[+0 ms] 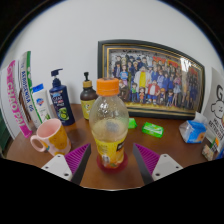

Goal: Pour water

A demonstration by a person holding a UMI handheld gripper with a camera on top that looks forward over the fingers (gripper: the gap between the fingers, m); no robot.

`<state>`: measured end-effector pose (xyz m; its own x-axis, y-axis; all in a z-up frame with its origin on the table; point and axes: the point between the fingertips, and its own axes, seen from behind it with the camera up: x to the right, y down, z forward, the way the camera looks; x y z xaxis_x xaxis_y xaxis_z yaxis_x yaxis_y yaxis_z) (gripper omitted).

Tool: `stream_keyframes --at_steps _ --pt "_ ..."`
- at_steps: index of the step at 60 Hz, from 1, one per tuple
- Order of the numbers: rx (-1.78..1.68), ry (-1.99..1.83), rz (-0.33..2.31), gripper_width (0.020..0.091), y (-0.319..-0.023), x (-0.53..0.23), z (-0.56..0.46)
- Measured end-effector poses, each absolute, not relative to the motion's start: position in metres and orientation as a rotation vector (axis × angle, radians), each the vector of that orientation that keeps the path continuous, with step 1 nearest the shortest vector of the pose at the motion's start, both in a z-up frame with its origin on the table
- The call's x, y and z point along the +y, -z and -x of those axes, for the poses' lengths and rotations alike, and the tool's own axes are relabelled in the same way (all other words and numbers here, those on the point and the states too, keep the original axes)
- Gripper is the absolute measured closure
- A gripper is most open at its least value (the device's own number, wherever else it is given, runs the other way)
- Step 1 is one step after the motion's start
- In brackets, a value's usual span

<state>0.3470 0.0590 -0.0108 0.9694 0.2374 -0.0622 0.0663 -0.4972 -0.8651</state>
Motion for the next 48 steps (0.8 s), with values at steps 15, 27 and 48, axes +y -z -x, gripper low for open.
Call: stream_keyframes --at_steps 15,27,48 --pt "-0.145 -0.142 2.172 0.0247 -0.037 -0.044 -0.35" --pt "-0.104 -0.063 2.176 0.0251 -0.095 -0.163 -0.327" --pt "-0.099 0.038 2.139 0.025 -0.143 -0.276 -0.312"
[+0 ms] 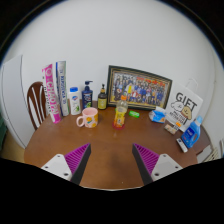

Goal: Pour water

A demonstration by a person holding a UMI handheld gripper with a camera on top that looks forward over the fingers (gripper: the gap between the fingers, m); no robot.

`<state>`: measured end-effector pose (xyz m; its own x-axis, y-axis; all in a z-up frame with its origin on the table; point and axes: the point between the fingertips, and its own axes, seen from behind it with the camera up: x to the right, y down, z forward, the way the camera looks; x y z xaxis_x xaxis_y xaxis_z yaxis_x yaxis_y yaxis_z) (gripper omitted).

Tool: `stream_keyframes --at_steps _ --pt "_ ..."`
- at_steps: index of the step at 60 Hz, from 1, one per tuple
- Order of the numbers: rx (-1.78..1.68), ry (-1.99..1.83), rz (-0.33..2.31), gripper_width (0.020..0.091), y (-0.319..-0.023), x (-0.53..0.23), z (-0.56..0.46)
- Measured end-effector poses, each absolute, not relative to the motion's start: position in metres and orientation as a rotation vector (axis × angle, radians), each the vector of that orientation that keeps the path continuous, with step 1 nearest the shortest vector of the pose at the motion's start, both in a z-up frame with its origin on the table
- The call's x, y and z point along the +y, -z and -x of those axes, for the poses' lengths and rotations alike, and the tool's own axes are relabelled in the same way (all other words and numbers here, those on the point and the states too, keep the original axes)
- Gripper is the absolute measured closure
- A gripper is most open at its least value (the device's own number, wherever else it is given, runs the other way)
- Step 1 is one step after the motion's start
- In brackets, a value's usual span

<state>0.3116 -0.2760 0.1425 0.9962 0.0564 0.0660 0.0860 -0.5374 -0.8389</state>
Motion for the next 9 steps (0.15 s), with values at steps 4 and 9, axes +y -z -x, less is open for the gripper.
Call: stream_keyframes --at_steps 4,9 --pt "-0.088 0.051 2.143 0.0252 -0.1464 -0.2811 -0.3149" --pt "-0.1 0.045 2.142 0.0251 -0.1491 -0.2867 -0.312"
